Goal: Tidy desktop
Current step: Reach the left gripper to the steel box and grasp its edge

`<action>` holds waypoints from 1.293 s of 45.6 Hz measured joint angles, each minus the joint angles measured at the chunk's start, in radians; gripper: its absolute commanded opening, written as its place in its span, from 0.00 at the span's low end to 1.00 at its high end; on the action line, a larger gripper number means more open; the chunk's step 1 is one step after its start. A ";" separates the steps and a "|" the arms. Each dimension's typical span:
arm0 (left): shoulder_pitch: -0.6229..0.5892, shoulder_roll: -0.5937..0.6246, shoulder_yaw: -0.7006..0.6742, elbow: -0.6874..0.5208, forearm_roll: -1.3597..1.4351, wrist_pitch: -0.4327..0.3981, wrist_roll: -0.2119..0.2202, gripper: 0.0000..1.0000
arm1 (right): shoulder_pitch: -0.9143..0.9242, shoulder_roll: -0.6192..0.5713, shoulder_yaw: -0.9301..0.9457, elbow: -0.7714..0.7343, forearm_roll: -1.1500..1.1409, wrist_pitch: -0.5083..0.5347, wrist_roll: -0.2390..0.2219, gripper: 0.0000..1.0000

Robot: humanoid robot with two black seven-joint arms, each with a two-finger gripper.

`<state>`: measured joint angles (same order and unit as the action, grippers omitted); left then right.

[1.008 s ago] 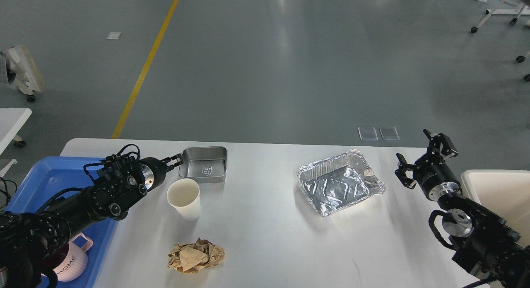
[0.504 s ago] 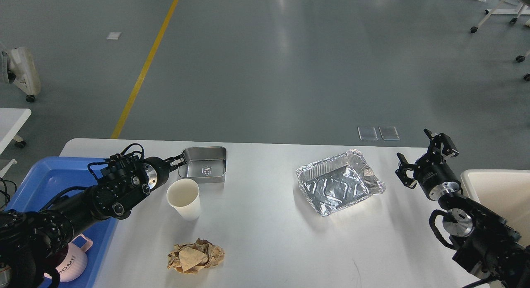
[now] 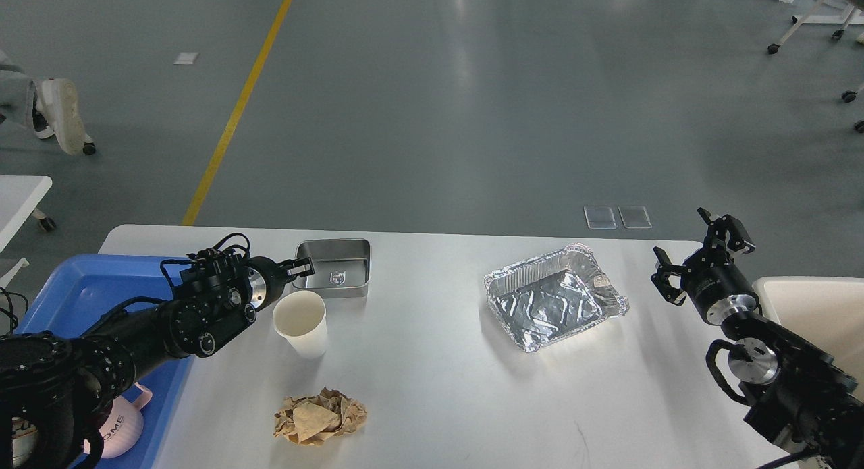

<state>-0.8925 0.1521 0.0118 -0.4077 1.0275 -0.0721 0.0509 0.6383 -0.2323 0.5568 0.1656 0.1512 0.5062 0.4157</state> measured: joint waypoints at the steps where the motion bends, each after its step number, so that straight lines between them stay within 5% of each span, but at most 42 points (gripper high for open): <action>1: 0.001 0.000 0.001 0.000 0.000 0.000 0.000 0.37 | 0.000 0.000 0.000 0.000 0.000 0.000 0.000 1.00; 38: 0.006 0.000 0.074 0.000 -0.001 -0.063 -0.041 0.04 | -0.006 -0.012 0.000 0.000 -0.001 0.000 0.000 1.00; 59: -0.038 0.026 0.074 0.000 -0.017 -0.108 -0.103 0.03 | -0.003 -0.012 0.000 0.000 -0.001 0.000 0.000 1.00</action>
<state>-0.9310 0.1784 0.0853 -0.4081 1.0109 -0.1798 -0.0525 0.6351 -0.2439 0.5568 0.1658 0.1503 0.5062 0.4157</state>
